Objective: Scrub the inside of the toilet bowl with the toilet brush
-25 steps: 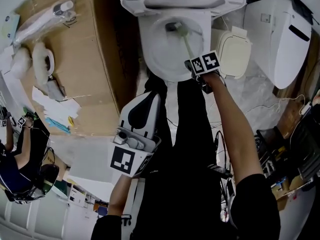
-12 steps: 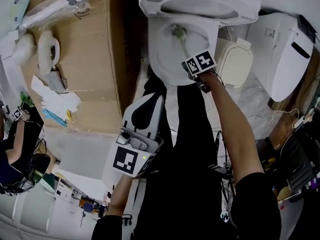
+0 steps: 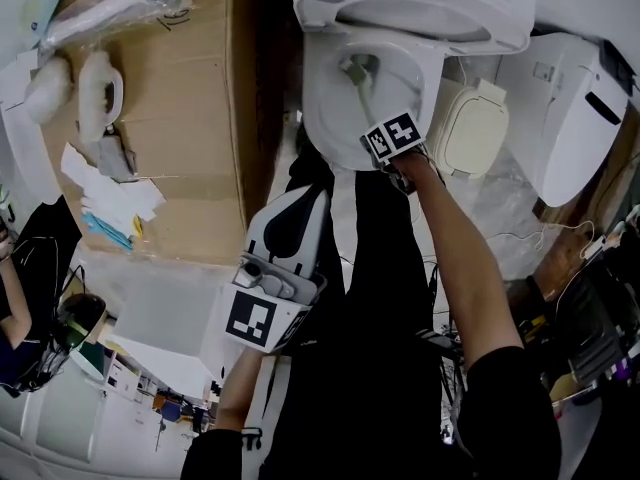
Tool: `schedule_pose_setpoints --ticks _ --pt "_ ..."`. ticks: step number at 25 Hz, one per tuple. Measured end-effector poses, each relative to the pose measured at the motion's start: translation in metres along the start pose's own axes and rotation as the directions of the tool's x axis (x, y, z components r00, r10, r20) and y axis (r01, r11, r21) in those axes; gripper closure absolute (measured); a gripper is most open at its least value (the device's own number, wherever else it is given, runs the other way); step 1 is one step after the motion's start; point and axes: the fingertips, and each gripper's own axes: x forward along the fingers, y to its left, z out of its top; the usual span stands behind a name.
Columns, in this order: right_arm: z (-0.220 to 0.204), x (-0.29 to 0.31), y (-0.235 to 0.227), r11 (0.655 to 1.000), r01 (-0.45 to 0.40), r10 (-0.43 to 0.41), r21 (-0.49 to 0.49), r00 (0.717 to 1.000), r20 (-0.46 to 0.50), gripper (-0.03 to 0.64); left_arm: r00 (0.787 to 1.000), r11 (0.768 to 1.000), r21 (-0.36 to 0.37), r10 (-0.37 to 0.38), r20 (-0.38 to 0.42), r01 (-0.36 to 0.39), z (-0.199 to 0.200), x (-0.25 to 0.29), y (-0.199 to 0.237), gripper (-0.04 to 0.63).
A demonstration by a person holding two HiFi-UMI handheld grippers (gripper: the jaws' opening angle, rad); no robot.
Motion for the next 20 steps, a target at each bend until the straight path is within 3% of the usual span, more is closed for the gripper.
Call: schedule_pose_setpoints --ticks 6,11,20 --pt "-0.025 -0.003 0.012 0.995 -0.028 0.024 0.094 0.999 0.042 0.600 0.999 0.999 0.026 -0.044 -0.027 0.045 0.005 0.001 -0.003 0.588" --pt "-0.048 -0.044 0.033 0.982 -0.069 0.045 0.176 0.990 0.133 0.598 0.998 0.997 0.055 -0.055 -0.044 0.058 0.022 -0.004 -0.014 0.588" --pt "-0.053 -0.194 0.085 0.980 -0.095 0.019 0.176 0.919 0.393 0.598 0.997 0.991 0.110 -0.082 0.010 0.080 0.092 -0.016 -0.063 0.588"
